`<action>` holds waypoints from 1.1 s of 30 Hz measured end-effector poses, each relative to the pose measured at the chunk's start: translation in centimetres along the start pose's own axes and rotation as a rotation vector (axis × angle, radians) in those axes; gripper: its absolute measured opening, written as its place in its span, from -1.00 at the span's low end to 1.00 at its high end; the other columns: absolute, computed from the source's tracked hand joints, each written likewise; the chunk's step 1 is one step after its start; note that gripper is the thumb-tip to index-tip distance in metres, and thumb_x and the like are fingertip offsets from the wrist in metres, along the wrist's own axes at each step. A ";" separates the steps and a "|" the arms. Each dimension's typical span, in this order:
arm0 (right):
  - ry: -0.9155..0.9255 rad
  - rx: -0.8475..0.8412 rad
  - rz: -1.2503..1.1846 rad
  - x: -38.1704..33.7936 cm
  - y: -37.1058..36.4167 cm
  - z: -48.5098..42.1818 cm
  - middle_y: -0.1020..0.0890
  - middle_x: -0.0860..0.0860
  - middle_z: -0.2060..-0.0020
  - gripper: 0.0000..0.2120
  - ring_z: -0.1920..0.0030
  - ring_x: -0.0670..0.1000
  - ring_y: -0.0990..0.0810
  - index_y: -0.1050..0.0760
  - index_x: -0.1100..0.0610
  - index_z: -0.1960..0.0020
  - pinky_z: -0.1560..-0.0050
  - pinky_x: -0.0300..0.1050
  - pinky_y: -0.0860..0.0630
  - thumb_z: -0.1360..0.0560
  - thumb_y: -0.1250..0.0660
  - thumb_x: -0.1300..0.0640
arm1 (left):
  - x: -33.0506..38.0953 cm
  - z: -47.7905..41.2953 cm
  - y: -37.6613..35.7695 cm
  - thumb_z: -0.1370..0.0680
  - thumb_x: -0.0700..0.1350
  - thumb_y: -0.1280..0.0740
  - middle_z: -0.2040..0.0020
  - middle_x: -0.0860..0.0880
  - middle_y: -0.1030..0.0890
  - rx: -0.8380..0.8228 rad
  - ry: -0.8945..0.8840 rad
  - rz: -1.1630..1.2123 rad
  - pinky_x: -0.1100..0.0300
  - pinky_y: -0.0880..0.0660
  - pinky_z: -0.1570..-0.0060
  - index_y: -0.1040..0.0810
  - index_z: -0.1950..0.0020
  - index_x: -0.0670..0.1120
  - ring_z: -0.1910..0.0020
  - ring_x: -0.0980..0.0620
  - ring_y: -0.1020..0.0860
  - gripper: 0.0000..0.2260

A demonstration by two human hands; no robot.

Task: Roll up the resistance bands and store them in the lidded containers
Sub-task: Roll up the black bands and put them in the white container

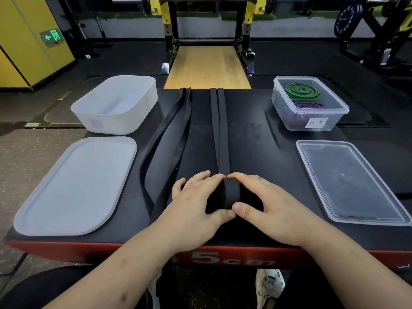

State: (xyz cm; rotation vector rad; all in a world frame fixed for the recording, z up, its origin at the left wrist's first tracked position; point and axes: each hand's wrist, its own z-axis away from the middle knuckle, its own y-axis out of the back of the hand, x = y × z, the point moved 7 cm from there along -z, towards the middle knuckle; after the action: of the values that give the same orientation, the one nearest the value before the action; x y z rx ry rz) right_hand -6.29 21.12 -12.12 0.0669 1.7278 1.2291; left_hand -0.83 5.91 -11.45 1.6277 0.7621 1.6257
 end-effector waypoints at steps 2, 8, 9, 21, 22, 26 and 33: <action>0.006 -0.039 0.009 0.0 0.0 0.3 -0.42 -0.39 -0.37 -0.40 -0.46 -0.29 -0.32 -0.21 -0.38 -0.52 -0.47 -0.09 -0.36 -0.52 -0.25 -0.40 | 0.1 0.4 0.1 -0.59 0.23 -0.30 -0.41 0.40 -0.14 -0.014 -0.013 0.008 0.11 0.27 -0.58 -0.16 -0.60 0.19 -0.34 0.61 0.25 -0.38; -0.002 -0.098 0.046 0.3 -0.6 1.7 -0.32 -0.44 -0.43 -0.19 -0.51 -0.32 -0.22 -0.13 -0.40 -0.56 -0.53 -0.07 -0.30 -0.41 -0.44 -0.39 | 0.5 1.7 -0.3 -0.58 0.23 -0.33 -0.18 0.66 -0.03 -0.069 -0.010 0.035 0.25 0.35 -0.49 -0.22 -0.51 0.27 -0.20 0.73 0.36 -0.46; -0.011 -0.081 0.052 0.3 -0.5 1.7 -0.33 -0.47 -0.40 -0.18 -0.52 -0.32 -0.20 -0.11 -0.44 -0.55 -0.55 -0.08 -0.27 -0.40 -0.46 -0.39 | 0.4 1.7 -0.2 -0.57 0.25 -0.33 -0.27 0.62 -0.08 -0.057 -0.013 0.041 0.21 0.33 -0.53 -0.24 -0.53 0.23 -0.27 0.69 0.32 -0.44; 0.008 0.001 0.052 -0.2 0.0 0.5 -0.48 -0.35 -0.27 -0.48 -0.39 -0.30 -0.36 -0.17 -0.55 -0.42 -0.38 -0.15 -0.40 -0.55 -0.32 -0.32 | -0.1 0.5 0.6 -0.59 0.26 -0.28 -0.11 0.64 -0.09 -0.055 0.006 0.045 0.25 0.25 -0.48 -0.16 -0.55 0.35 -0.12 0.79 0.28 -0.44; 0.007 -0.001 0.041 -0.1 0.0 0.6 -0.47 -0.36 -0.28 -0.45 -0.39 -0.31 -0.35 -0.16 -0.54 -0.42 -0.37 -0.18 -0.40 -0.54 -0.36 -0.30 | 0.0 0.3 0.6 -0.60 0.24 -0.27 -0.11 0.64 -0.09 -0.052 0.005 0.039 0.25 0.25 -0.48 -0.18 -0.55 0.33 -0.13 0.79 0.27 -0.47; -0.013 0.006 0.041 0.1 0.0 0.5 -0.45 -0.40 -0.28 -0.32 -0.37 -0.36 -0.34 -0.10 -0.66 -0.33 -0.32 -0.28 -0.36 -0.48 -0.47 -0.23 | 0.1 -0.4 0.7 -0.64 0.24 -0.19 -0.34 0.47 -0.20 -0.025 -0.022 -0.003 0.03 0.19 -0.58 -0.20 -0.57 0.28 -0.47 0.50 0.12 -0.50; -0.014 0.038 0.090 0.8 0.0 -0.4 -0.42 -0.40 -0.31 -0.43 -0.40 -0.34 -0.30 -0.22 -0.40 -0.48 -0.43 -0.19 -0.34 -0.51 -0.24 -0.40 | -0.4 -0.2 0.6 -0.57 0.24 -0.33 -0.52 0.34 -0.12 -0.067 -0.012 0.003 0.19 0.25 -0.52 -0.01 -0.59 0.35 -0.29 0.65 0.27 -0.31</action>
State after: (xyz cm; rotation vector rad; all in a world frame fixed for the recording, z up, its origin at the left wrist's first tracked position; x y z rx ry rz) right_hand -7.06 21.27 -12.65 0.1767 1.7522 1.2582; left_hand -1.11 5.26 -11.24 1.5911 0.6914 1.6249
